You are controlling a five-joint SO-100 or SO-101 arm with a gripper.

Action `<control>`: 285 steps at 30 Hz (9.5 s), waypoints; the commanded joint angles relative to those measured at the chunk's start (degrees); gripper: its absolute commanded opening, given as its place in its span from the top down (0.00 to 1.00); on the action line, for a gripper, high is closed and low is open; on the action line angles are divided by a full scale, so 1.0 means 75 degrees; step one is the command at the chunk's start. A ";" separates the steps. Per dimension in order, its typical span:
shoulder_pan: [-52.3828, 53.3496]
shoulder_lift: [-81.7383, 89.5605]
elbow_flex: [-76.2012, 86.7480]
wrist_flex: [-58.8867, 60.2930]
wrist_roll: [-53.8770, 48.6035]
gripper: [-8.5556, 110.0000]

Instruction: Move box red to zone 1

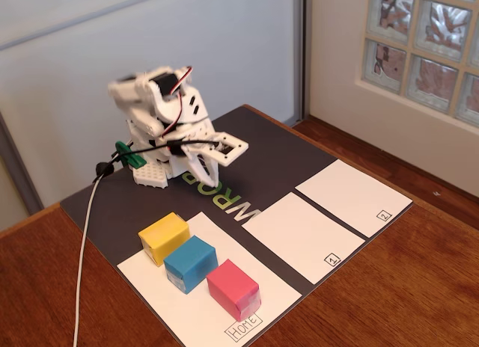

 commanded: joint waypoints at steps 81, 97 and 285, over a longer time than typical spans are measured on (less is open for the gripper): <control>0.1676 -1.4812 -1.4613 0.0832 -0.1863 0.61; 0.2039 -1.4742 -1.4520 0.0914 -0.2039 0.61; -0.1676 -0.9926 -0.8625 -0.0328 -0.2039 0.93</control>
